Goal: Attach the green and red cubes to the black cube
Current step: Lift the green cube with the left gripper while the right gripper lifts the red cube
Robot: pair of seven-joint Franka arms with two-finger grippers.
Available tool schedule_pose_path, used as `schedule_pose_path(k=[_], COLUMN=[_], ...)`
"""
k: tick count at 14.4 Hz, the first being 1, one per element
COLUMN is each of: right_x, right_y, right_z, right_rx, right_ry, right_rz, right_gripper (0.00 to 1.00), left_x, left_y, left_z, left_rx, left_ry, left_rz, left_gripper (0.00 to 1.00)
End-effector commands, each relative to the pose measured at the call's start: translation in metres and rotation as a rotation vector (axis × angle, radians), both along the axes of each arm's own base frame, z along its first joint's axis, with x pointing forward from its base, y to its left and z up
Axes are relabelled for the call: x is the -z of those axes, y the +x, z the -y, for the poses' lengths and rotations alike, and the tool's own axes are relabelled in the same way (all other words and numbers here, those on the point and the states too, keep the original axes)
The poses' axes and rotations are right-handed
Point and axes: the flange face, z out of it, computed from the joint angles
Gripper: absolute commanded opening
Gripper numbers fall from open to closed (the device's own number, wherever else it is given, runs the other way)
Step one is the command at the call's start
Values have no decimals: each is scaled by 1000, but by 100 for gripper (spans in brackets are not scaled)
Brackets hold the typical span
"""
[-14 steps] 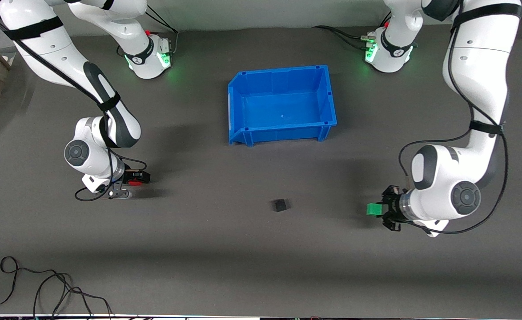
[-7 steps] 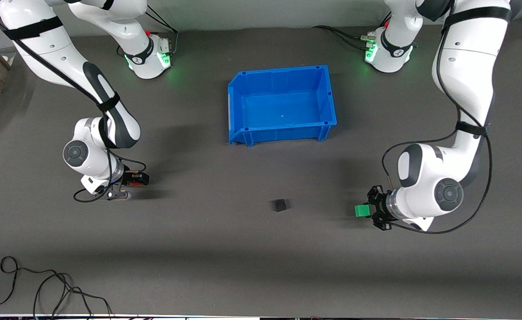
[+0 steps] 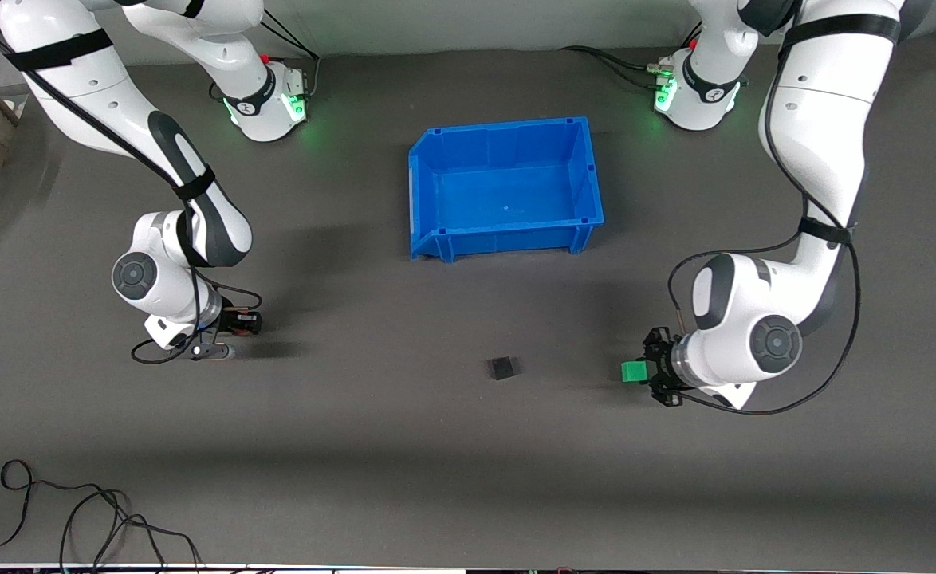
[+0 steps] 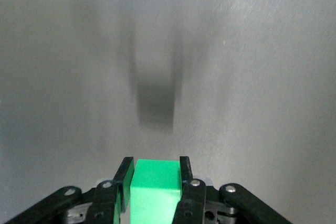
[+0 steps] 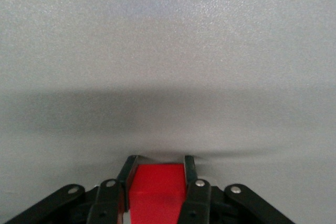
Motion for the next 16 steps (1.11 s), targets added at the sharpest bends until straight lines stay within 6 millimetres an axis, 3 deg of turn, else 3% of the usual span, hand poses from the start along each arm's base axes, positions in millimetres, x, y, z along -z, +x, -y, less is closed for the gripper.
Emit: schedule_pose_path(k=[1,4,6,11,15,16], right_x=[7,-12,-34,-70,-95,-99], right_y=[2,5,6,19,23,24], right_z=[-4,-4,-4,7,-7,-27], right_rx=[0,33,193,374,623,674], right_ry=[20,35,129,212,221,218], right_rz=[-7,0,-12,-91,-88,-94], right_gripper=[0,0,0,0,0,0], left_x=[-12,-23,-31,-6,10,12], left_y=[-6,-5,-1,-13,-24,-25], left_z=[16,36,47,90,118,122], left_rx=[-23,-41,-65,-99,-181,-181], left_ry=[14,7,-1,0,15,28], left_rz=[10,25,37,49,68,71], left_gripper=[0,0,0,0,0,0])
